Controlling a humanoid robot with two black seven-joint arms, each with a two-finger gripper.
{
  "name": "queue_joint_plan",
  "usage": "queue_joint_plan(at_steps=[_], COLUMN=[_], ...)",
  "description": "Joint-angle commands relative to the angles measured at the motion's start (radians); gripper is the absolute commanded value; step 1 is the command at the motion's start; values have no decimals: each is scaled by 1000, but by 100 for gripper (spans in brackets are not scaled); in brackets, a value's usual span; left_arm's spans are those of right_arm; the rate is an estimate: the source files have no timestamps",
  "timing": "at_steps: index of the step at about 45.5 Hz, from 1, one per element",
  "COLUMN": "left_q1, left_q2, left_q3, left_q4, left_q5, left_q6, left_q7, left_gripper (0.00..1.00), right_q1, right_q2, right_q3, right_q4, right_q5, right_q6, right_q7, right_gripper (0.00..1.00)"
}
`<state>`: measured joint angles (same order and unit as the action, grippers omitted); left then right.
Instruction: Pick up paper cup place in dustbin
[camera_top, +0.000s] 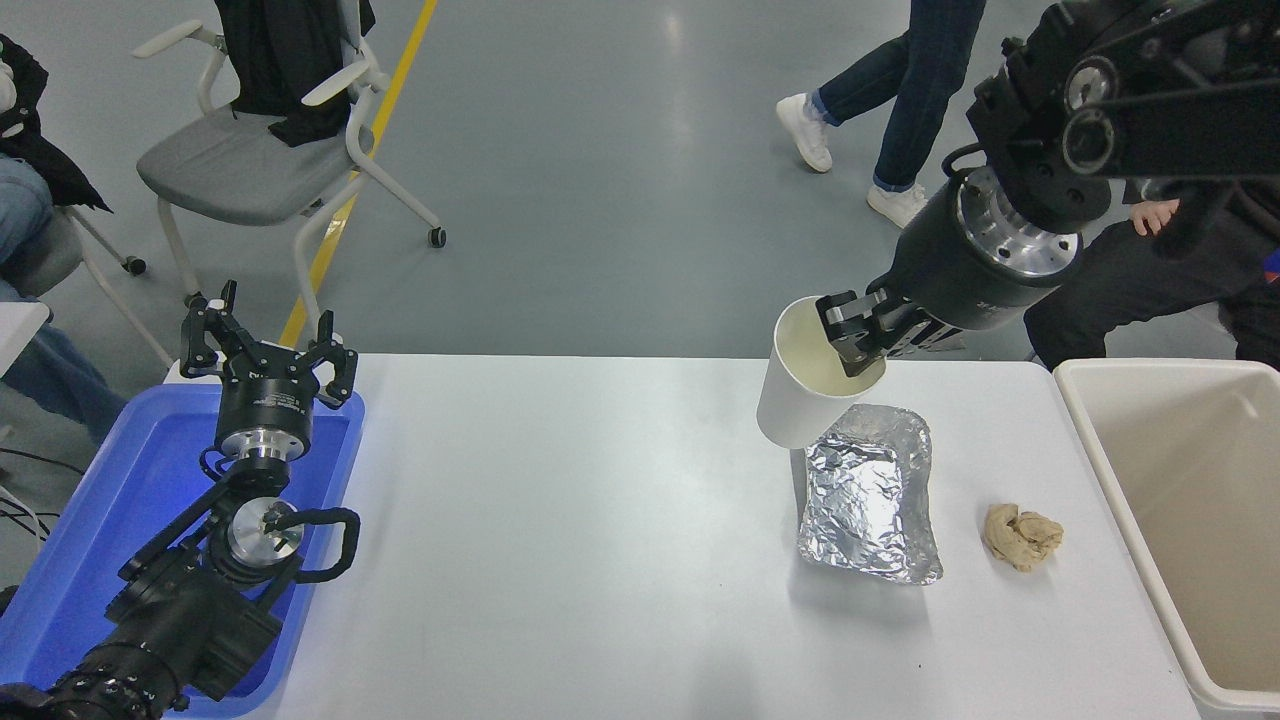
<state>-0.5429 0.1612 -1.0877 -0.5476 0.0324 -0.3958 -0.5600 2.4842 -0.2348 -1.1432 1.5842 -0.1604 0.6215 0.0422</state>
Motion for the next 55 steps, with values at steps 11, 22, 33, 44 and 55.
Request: queue_joint_plan(at_steps=[11,22,33,44,55], left_q1=[0,0,0,0,-2], left_q2=[0,0,0,0,0], left_q3=[0,0,0,0,0], left_q4=[0,0,0,0,0], left_q5=[0,0,0,0,0], left_q6=[0,0,0,0,0], left_q7=[0,0,-1,0,-1], left_gripper=[99,99,99,99,99], right_q1=[-134,-320,-579,-947,-1246], right_q2=[-288,-520,-678,-693,-620], right_q3=[-102,-81,48,244,322], right_q4=[-85,-257,-506,-776,-892], right_q5=[-427,-603,-694,-705,-705], right_q6=[-2,0,-29,-135,-380], right_q7=[1,5,13,22,25], right_gripper=[0,0,0,0,0])
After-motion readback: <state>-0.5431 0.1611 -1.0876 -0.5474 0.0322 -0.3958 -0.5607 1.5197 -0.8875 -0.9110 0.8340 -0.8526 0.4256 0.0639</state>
